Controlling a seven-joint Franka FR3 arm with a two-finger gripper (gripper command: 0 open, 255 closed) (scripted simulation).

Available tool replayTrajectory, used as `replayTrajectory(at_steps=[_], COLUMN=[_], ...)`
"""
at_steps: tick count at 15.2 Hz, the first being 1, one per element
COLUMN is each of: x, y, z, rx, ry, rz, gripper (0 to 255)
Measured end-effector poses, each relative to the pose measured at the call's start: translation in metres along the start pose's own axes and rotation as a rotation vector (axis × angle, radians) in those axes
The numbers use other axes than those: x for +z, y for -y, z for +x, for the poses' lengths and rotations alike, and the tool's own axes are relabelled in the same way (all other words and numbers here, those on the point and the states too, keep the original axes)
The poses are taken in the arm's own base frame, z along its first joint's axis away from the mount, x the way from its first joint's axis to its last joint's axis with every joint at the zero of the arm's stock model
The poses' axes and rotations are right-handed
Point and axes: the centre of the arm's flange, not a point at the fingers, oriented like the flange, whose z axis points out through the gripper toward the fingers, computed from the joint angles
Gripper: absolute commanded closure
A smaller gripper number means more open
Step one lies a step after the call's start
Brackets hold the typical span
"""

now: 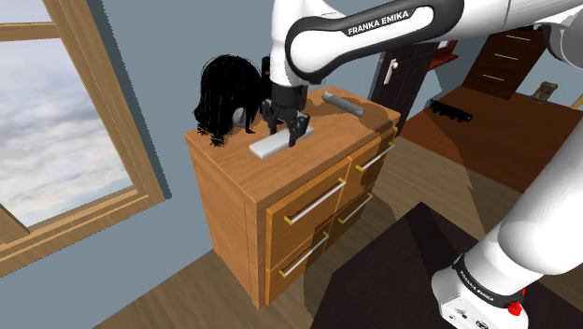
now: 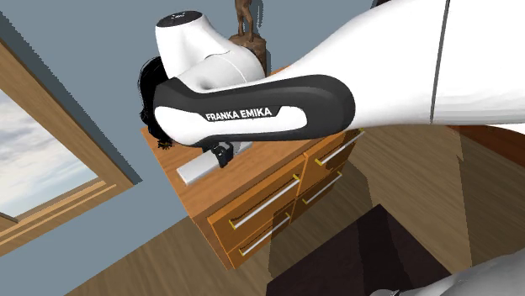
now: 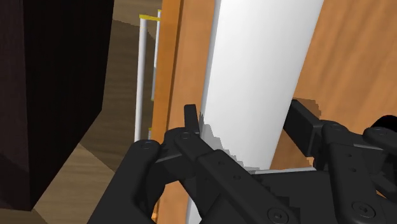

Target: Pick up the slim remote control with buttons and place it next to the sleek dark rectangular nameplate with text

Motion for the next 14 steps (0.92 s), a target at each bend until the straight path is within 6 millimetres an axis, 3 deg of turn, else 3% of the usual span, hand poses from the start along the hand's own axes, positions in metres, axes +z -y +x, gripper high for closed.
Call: replayTrajectory(at_steps=[14], x=[-0.003], y=[-0.029], z=[0.180], rx=[0.001], ry=[0.000], rz=[-0.001], gripper=[255])
